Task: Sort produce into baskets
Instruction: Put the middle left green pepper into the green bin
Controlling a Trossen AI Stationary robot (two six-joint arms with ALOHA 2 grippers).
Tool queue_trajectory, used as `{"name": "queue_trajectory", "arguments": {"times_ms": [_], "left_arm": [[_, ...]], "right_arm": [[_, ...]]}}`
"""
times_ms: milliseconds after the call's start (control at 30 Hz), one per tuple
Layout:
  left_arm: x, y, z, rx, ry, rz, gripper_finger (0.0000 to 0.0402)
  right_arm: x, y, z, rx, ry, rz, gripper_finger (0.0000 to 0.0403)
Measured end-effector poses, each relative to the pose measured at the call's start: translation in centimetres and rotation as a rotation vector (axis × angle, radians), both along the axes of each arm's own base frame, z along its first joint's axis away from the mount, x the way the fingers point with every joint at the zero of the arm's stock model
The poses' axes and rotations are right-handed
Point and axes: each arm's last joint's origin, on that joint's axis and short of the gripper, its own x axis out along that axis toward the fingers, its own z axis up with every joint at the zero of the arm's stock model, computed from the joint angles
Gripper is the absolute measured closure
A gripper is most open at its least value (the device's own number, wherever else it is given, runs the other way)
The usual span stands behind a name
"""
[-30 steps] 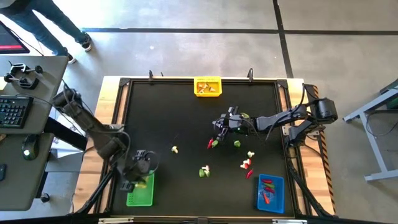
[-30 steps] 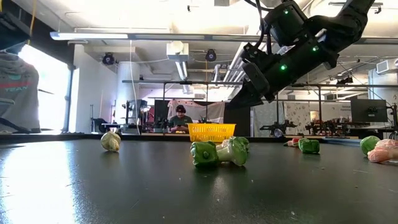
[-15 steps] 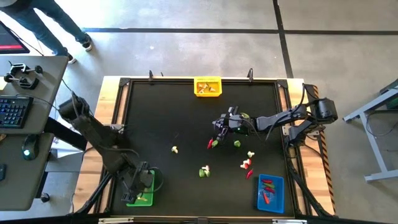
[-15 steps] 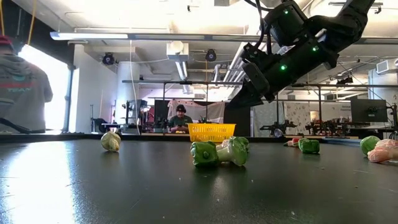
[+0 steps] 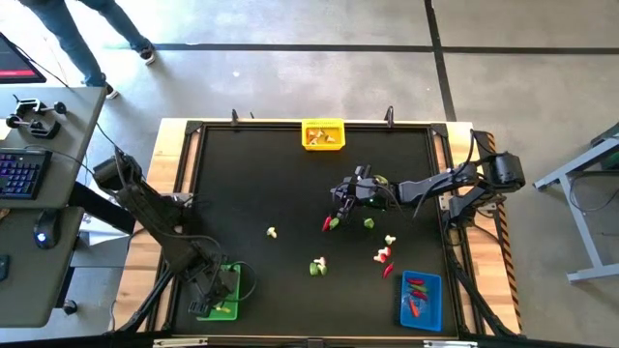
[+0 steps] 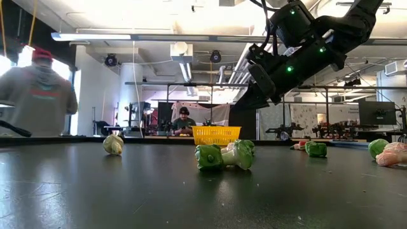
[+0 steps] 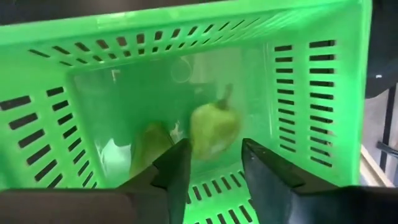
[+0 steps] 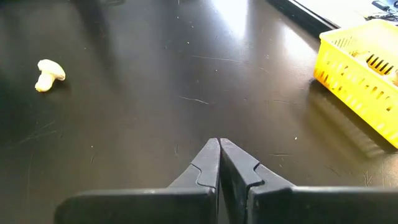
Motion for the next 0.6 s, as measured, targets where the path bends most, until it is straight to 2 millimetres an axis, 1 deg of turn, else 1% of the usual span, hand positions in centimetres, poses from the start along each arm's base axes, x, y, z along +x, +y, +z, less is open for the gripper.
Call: {"name": "queue_trajectory", "arguments": {"times_ms": [133,267,400,533,600], "left_arm": [[0.0,0.0,0.1,0.002,0.003,-0.015,0.0249],[0.2,-0.3,1.1,0.009,0.001,-0.041,0.0247],[0.8,-0.4,2.7,0.048,-0.024,-0.074,0.0255],[2.0,0.2,3.8,0.066,-0.103,-0.059,0.0273],[2.5,0.8,4.1,0.075,-0.142,-0.068,0.0286]], "right_arm": [[0.0,0.0,0.0,0.0,0.0,0.0,0.0402],[0.0,0.0,0.0,0.0,0.0,0.0,0.0402],[0.0,0.0,0.0,0.0,0.0,0.0,0.0402],[0.0,0.0,0.0,0.0,0.0,0.0,0.0402],[0.0,0.0,0.0,0.0,0.0,0.0,0.0402]]}}
